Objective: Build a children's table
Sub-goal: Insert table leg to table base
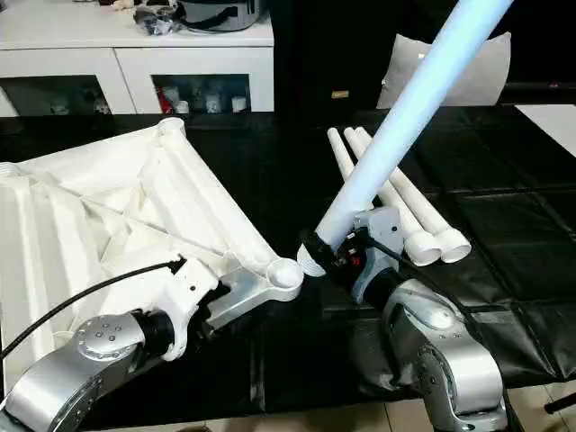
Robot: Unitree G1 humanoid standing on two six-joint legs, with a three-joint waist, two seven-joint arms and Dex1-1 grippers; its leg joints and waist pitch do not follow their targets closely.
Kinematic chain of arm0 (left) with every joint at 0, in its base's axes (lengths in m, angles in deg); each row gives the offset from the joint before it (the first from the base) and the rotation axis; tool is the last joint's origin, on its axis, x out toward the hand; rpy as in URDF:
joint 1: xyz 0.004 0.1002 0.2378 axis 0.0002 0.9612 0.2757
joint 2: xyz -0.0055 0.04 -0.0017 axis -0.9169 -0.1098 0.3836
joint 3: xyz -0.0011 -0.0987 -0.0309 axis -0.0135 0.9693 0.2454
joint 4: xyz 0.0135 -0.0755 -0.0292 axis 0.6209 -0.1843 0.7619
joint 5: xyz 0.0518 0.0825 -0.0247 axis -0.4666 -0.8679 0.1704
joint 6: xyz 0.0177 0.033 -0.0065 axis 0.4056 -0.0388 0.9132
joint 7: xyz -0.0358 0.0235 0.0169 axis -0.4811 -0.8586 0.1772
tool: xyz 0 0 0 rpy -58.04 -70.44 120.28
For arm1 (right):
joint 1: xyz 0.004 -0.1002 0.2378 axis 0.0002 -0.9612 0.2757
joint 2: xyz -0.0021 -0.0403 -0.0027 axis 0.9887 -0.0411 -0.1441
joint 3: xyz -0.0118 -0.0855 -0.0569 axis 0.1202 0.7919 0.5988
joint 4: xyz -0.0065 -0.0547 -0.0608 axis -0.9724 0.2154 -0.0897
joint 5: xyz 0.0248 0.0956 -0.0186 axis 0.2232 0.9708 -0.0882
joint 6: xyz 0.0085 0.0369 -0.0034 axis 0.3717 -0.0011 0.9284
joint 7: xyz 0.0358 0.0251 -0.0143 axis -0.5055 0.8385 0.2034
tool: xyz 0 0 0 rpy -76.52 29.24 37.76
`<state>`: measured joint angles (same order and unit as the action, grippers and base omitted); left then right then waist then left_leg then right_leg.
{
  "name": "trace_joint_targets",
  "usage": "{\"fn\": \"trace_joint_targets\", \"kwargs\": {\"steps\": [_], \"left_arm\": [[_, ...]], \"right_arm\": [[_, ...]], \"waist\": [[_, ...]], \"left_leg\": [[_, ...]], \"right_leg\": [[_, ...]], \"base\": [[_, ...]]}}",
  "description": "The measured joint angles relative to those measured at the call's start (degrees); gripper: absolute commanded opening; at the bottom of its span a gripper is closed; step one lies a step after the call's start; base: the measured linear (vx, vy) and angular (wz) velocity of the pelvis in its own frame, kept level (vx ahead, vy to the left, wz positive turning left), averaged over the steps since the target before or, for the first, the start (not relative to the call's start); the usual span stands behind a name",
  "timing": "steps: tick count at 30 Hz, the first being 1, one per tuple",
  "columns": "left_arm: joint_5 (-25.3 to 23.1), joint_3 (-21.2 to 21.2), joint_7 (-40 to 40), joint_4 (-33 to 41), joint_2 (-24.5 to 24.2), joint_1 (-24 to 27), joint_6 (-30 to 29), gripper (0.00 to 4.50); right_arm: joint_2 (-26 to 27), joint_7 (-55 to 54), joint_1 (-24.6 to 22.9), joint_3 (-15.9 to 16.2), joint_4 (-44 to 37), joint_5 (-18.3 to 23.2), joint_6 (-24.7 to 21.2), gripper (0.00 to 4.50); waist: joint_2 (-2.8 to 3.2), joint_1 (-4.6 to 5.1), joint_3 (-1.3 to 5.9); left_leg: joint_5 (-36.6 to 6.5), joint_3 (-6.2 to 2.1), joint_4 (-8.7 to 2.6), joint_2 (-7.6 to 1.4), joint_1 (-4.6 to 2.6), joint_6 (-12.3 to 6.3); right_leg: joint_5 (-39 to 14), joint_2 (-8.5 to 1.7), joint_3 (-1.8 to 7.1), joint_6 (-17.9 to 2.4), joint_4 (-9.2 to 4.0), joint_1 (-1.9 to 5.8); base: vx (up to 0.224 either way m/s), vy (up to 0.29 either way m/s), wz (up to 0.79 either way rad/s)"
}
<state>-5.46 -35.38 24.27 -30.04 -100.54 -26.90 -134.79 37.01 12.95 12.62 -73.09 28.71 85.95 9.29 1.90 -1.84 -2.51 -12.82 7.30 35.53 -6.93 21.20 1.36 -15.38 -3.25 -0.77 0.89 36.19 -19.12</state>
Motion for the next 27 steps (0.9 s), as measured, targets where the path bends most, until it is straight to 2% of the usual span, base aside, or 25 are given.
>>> {"fn": "trace_joint_targets", "kwargs": {"steps": [8, 20, 24, 26, 27], "left_arm": [[0.49, 0.05, 0.35, 0.28, 0.01, -0.89, -2.75, 3.11], [0.40, -0.22, -0.36, -0.98, 0.12, -1.90, -2.12, 3.11], [-1.56, -2.95, -3.58, -3.70, -1.41, -3.44, 4.01, 3.18], [-2.23, -3.80, -5.12, -4.65, -2.08, -4.05, 6.37, 3.12], [-2.61, -4.22, -5.72, -5.10, -2.31, -4.21, 7.36, 2.91]], "right_arm": [[0.02, -0.15, 0.01, 0.28, 0.00, 0.32, -0.52, 1.90], [0.08, -0.14, -0.14, 0.44, 0.00, -0.12, 0.68, 1.90], [-0.07, 0.11, -1.21, 0.53, 0.00, -0.21, 0.84, 1.90], [-0.42, 0.49, -1.38, 0.59, 0.00, -0.22, 0.84, 1.90], [-0.47, 0.73, -1.36, 0.61, 0.00, -0.21, 0.85, 1.90]], "waist": [[0.08, -0.01, 0.02], [0.91, -0.10, -0.34], [0.93, -0.14, -0.35], [0.96, -0.07, -0.37], [0.96, -0.07, -0.37]], "left_leg": [[0.00, 0.00, 0.00, 0.00, 0.00, 0.00], [0.00, 0.00, -0.01, 0.00, 0.04, 0.00], [0.00, 0.00, -0.01, 0.00, 0.06, -0.01], [0.00, 0.00, -0.01, 0.00, 0.06, -0.01], [0.00, 0.00, -0.01, 0.00, 0.06, -0.01]], "right_leg": [[0.00, 0.00, 0.00, 0.00, -0.02, 0.01], [0.00, 0.00, -0.01, 0.00, -0.04, -0.02], [0.00, 0.00, 0.00, 0.00, -0.07, -0.02], [0.00, -0.01, 0.00, 0.00, -0.08, -0.02], [0.00, -0.01, 0.00, 0.00, -0.08, -0.02]], "base": [[0.000, 0.000, 0.00], [0.000, 0.000, 0.00], [0.000, 0.000, 0.00], [0.000, 0.000, 0.00], [0.000, 0.000, 0.00]]}}
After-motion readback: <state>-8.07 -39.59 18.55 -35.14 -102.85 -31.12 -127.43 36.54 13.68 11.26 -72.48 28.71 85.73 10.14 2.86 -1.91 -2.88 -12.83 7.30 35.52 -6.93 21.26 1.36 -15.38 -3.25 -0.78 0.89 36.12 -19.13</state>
